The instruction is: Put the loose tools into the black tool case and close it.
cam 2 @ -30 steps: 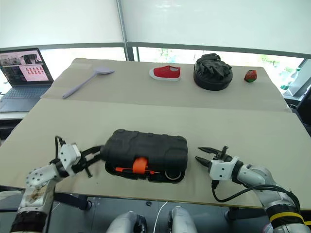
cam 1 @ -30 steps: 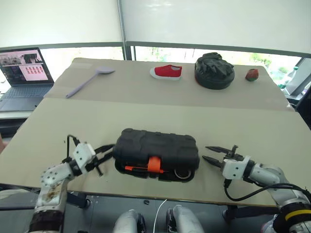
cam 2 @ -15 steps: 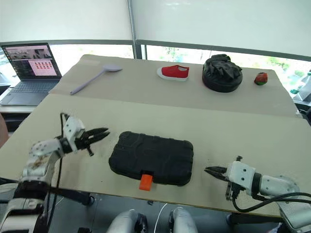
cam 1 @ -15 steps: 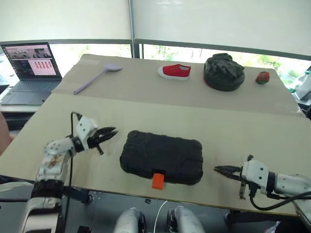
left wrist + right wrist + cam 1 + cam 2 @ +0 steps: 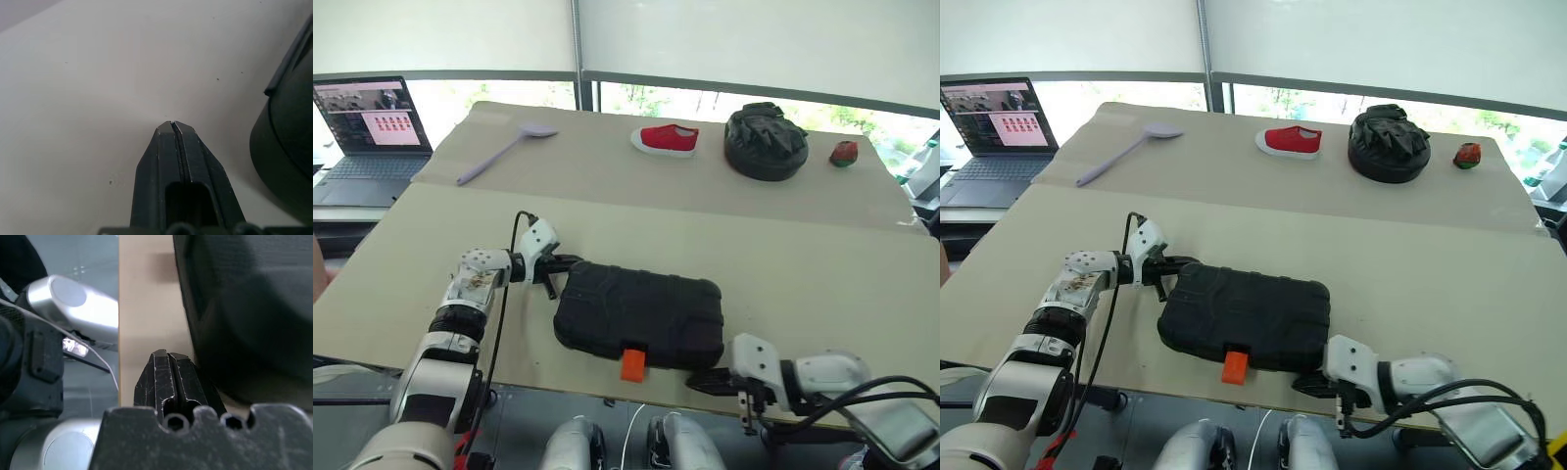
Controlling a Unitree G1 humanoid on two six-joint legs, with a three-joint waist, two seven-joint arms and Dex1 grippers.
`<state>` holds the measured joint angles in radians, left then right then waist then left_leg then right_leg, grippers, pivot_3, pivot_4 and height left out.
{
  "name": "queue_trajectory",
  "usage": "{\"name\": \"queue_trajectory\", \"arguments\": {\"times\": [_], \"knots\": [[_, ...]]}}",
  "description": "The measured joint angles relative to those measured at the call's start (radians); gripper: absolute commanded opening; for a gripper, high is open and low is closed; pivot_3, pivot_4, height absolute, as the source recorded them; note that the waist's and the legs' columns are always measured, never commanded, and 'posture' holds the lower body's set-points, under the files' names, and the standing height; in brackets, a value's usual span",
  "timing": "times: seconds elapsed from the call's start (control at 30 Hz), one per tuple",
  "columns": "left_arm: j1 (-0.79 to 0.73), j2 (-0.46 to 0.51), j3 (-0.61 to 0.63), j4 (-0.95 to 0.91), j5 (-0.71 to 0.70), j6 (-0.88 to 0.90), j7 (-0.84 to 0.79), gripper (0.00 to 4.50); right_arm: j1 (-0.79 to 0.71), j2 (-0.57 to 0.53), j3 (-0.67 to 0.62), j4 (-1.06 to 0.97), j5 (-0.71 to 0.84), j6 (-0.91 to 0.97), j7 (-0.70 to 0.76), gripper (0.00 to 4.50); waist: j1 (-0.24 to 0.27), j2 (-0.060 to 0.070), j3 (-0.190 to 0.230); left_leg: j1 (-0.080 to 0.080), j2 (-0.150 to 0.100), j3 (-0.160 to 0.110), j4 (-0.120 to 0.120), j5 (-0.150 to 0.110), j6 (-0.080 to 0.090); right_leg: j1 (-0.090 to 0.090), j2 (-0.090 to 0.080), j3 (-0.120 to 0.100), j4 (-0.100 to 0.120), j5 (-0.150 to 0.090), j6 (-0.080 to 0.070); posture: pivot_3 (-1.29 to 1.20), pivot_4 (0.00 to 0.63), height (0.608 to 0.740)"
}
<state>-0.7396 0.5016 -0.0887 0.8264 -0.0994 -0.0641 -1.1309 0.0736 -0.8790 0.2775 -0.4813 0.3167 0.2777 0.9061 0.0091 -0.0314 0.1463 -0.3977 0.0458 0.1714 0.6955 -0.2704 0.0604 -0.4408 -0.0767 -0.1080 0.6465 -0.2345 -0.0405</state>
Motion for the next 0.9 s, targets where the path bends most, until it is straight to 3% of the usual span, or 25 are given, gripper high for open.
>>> {"name": "queue_trajectory", "arguments": {"times": [0.2, 0.47, 0.6, 0.8, 0.9], "knots": [[0.066, 0.008, 0.064, -0.061, -0.061, 0.055, -0.017, 0.03, -0.110, 0.115, -0.048, 0.151, -0.098, -0.021, -0.115, 0.00, -0.009, -0.001, 0.001, 0.000, 0.000, 0.000, 0.003, 0.000, 0.001, 0.000, -0.001, 0.002, 0.000, 0.004, 0.003, 0.00, 0.150, 0.740], [0.339, 0.045, 0.170, -0.440, -0.215, 0.236, -0.009, 0.03, -0.304, 0.231, -0.131, 0.476, -0.187, -0.107, -0.219, 0.00, -0.017, 0.000, 0.001, 0.000, -0.001, 0.000, 0.002, 0.001, 0.001, 0.000, -0.001, 0.001, 0.001, 0.006, 0.001, 0.00, 0.150, 0.740], [0.381, 0.051, 0.183, -0.543, -0.250, 0.290, -0.001, 0.03, -0.350, 0.261, -0.134, 0.583, -0.220, -0.176, -0.226, 0.00, -0.013, 0.000, 0.001, 0.000, -0.001, 0.000, 0.002, 0.001, 0.001, 0.000, -0.001, 0.001, 0.001, 0.005, 0.001, 0.00, 0.150, 0.740], [0.337, 0.159, 0.238, -0.608, -0.349, 0.381, -0.060, 0.03, -0.332, 0.247, -0.171, 0.616, -0.216, -0.233, -0.191, 0.00, -0.014, 0.000, 0.001, 0.000, -0.001, 0.000, 0.001, 0.001, -0.001, 0.000, -0.001, 0.001, 0.001, 0.005, 0.001, 0.00, 0.150, 0.740], [0.254, 0.212, 0.218, -0.664, -0.394, 0.487, -0.118, 0.03, -0.234, 0.208, -0.219, 0.533, -0.163, -0.212, -0.133, 0.00, -0.004, 0.001, 0.002, 0.000, -0.001, 0.000, 0.001, 0.001, 0.000, 0.002, -0.001, 0.001, 0.000, 0.005, 0.002, 0.00, 0.150, 0.740]]}}
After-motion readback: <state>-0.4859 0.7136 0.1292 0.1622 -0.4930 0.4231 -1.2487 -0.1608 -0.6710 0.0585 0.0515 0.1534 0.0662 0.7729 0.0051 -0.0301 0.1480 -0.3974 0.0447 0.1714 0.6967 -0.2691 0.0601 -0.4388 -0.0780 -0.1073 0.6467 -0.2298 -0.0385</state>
